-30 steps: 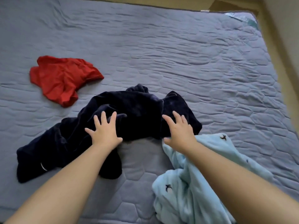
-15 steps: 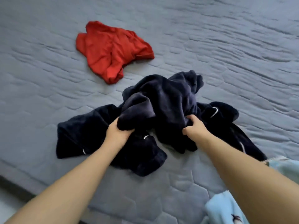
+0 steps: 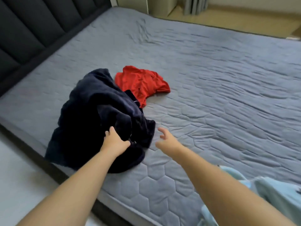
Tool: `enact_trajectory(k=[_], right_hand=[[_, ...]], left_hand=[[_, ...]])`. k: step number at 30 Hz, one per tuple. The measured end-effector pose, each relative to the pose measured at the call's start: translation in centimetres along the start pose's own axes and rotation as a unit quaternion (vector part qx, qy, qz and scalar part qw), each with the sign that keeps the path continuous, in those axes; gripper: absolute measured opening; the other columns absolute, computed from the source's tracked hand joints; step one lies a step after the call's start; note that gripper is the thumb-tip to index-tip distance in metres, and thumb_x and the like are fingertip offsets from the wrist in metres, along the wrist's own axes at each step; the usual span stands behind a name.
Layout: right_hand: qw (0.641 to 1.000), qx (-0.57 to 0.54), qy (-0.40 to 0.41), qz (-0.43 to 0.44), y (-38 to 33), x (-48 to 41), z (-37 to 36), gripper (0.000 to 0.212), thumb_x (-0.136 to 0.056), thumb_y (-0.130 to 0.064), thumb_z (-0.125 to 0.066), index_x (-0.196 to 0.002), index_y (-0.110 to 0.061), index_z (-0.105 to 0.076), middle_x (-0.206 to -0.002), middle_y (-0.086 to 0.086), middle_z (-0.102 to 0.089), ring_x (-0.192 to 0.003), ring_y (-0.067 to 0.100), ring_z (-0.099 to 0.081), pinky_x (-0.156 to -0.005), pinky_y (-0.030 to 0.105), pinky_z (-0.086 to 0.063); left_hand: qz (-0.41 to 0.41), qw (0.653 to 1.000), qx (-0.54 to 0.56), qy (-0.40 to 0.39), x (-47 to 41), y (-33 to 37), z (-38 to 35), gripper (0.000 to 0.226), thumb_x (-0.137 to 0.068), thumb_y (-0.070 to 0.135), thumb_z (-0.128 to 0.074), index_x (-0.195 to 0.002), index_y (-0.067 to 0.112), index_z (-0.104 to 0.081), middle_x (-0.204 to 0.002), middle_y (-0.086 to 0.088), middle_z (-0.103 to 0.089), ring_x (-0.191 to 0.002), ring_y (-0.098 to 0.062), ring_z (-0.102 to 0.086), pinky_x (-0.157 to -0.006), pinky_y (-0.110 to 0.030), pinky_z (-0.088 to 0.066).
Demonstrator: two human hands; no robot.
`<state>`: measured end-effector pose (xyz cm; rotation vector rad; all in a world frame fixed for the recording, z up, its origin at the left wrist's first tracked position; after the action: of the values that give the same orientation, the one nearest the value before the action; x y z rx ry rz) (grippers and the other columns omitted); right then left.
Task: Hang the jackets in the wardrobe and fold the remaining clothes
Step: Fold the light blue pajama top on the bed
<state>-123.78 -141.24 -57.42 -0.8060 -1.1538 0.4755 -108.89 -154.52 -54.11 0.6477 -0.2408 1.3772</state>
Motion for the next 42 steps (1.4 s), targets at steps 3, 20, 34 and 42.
enact_trajectory(k=[3, 20, 34, 42], right_hand=[[0.991, 0.112, 0.032, -0.067, 8.6, 7.1, 6.3, 0.06, -0.088, -0.006, -0.051, -0.144, -0.02, -0.034, -0.138, 0.01, -0.047, -0.115, 0.024, -0.053, -0.084, 0.028, -0.045], [0.857, 0.435, -0.036, -0.275, 37.4, 33.8, 22.7, 0.031, -0.092, -0.028, -0.044, -0.122, -0.02, -0.048, -0.124, 0.003, -0.052, -0.1, 0.019, -0.05, -0.085, 0.03, -0.043], [0.919, 0.33, 0.175, -0.125, 34.1, 23.4, 23.2, 0.033, -0.09, -0.028, -0.05, -0.12, -0.017, -0.049, -0.119, 0.003, -0.052, -0.111, 0.026, -0.051, -0.079, 0.034, -0.041], [0.941, -0.292, 0.091, -0.144, 33.6, 25.9, 18.1, 0.027, -0.091, -0.022, -0.056, -0.112, -0.007, -0.065, -0.11, 0.017, -0.069, -0.1, 0.029, -0.066, -0.092, 0.046, -0.052]], left_hand=[[-0.048, 0.995, -0.047, -0.08, 6.5, 1.7, -7.8, 0.078, -0.082, 0.027, -0.062, -0.147, 0.014, -0.022, -0.146, -0.01, -0.037, -0.13, -0.029, -0.041, -0.101, -0.036, -0.039], [-0.213, 0.917, -0.3, -0.157, 30.9, 9.3, -34.3, 0.08, -0.082, 0.035, -0.062, -0.148, 0.029, -0.018, -0.156, -0.006, -0.014, -0.144, -0.029, -0.011, -0.111, -0.057, -0.016], [-0.097, 0.955, 0.057, -0.275, 26.6, 11.6, -37.5, 0.031, -0.083, 0.041, -0.064, -0.1, 0.019, -0.048, -0.09, 0.0, -0.055, -0.083, -0.019, -0.057, -0.063, -0.026, -0.044], [-0.084, 0.834, 0.204, -0.505, 33.3, 12.9, -38.2, 0.052, -0.081, -0.018, -0.033, -0.111, 0.008, -0.067, -0.102, -0.006, -0.068, -0.091, -0.015, -0.062, -0.073, -0.017, -0.048]])
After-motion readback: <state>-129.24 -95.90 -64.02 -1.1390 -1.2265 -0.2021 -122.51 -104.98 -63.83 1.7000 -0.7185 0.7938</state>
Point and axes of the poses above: each hand's wrist, its own x-axis away from the middle knuckle, its own z-axis out of the back of the hand, y = z × x, the point moved 6 cm from there along -x, towards the middle knuckle
